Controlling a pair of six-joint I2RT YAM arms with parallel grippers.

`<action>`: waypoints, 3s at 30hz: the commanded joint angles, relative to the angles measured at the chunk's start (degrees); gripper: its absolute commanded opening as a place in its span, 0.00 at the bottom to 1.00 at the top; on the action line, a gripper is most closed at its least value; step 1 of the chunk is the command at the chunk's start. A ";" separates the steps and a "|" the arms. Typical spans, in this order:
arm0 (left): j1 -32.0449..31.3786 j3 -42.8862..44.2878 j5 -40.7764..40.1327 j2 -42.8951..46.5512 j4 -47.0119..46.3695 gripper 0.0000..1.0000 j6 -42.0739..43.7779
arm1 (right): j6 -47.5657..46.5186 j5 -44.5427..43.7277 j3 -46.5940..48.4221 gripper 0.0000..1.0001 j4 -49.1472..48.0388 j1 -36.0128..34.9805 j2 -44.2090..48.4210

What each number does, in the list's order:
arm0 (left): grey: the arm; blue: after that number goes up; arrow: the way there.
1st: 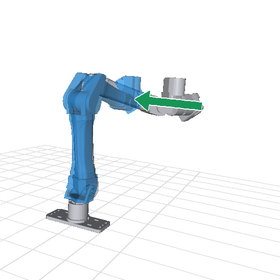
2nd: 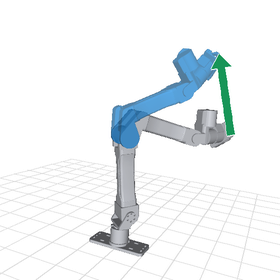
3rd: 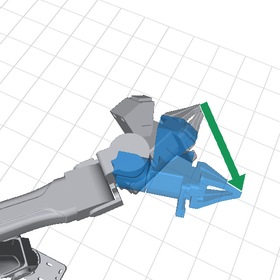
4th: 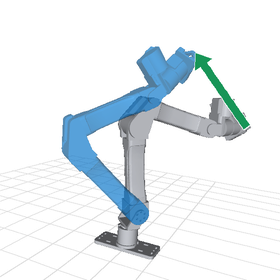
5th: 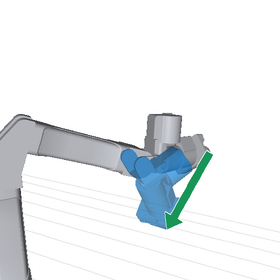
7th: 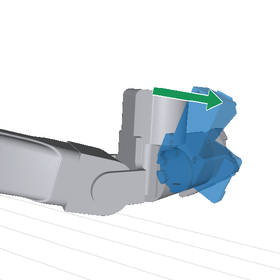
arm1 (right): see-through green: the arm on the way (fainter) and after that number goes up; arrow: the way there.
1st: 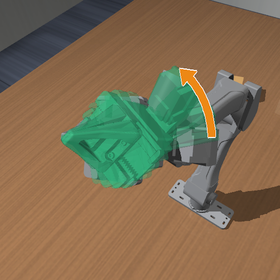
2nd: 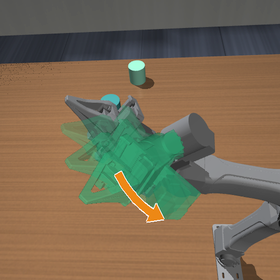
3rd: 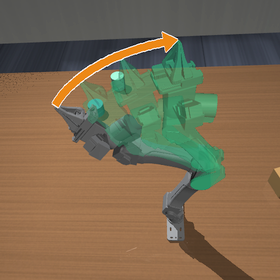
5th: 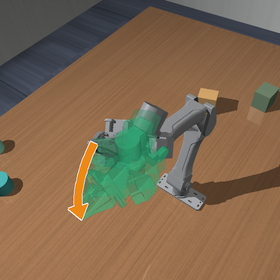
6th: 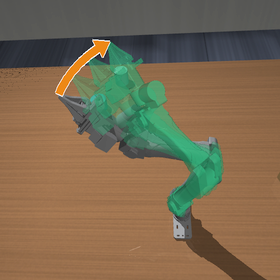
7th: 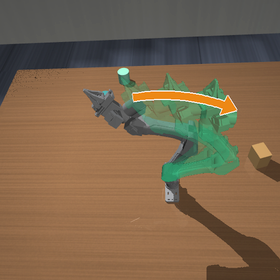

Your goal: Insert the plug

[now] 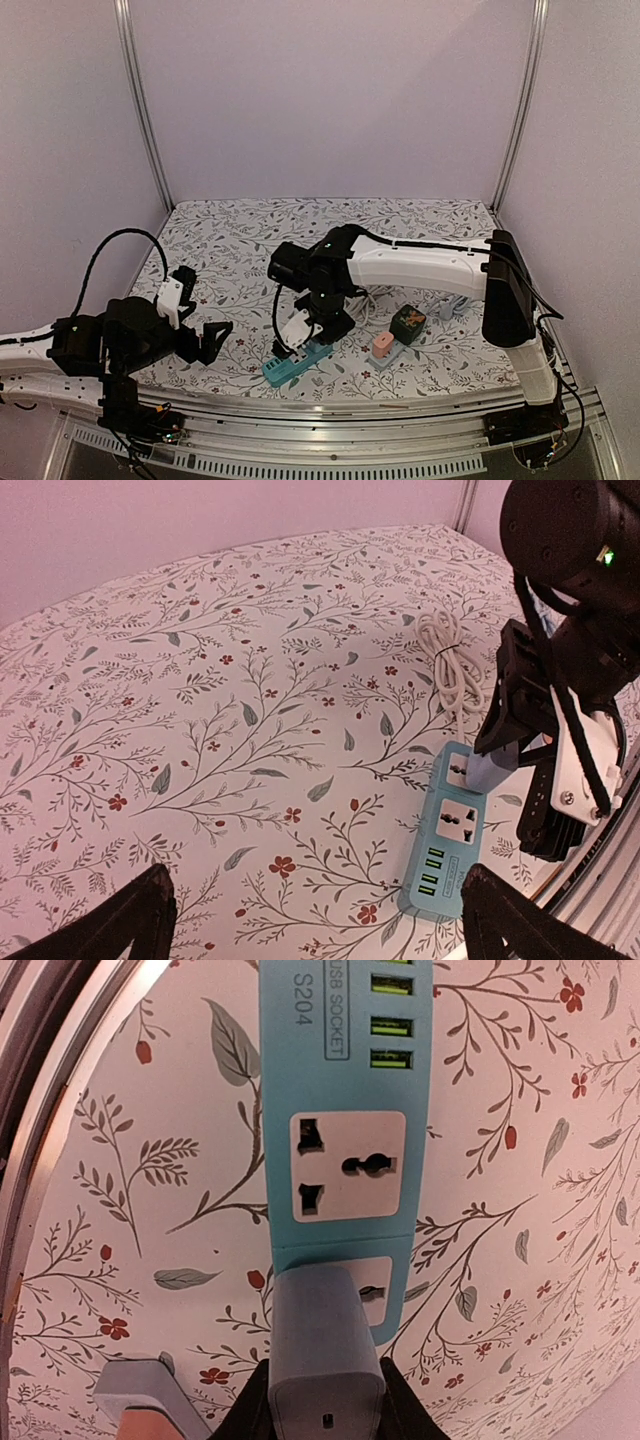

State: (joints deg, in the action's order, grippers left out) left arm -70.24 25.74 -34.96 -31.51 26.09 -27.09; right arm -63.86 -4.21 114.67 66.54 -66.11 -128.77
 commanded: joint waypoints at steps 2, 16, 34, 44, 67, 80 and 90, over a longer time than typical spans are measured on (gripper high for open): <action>-0.69 -0.54 -0.02 0.30 1.07 0.99 -0.25 | -0.64 0.44 -0.29 0.00 0.16 -0.10 -1.53; -0.69 -0.56 0.03 0.22 1.07 0.99 -0.27 | 1.47 2.15 1.80 0.00 2.23 -0.31 -6.74; -0.69 -0.55 0.07 -0.21 0.96 0.99 -0.18 | 3.99 2.66 -6.18 0.34 -5.63 -0.48 3.23; -0.69 -0.53 0.20 -0.60 0.87 0.99 -0.17 | 4.40 3.06 -8.45 0.79 -7.67 -0.51 5.85; -0.69 0.48 -1.14 -3.62 1.02 0.99 -0.72 | 5.69 3.38 -18.04 0.99 -14.73 1.00 17.84; -0.69 4.38 -4.00 -13.49 5.09 0.99 -6.78 | 16.62 1.94 -35.18 0.99 -36.86 2.39 31.53; -0.36 11.83 -12.21 -25.74 17.16 0.99 -18.27 | 32.44 -6.23 -46.62 0.99 -53.01 4.51 42.35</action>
State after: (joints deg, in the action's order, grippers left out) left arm -70.24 34.33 -43.09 -53.65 36.27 -39.46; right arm -40.97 -5.45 69.73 21.54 -62.33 -90.06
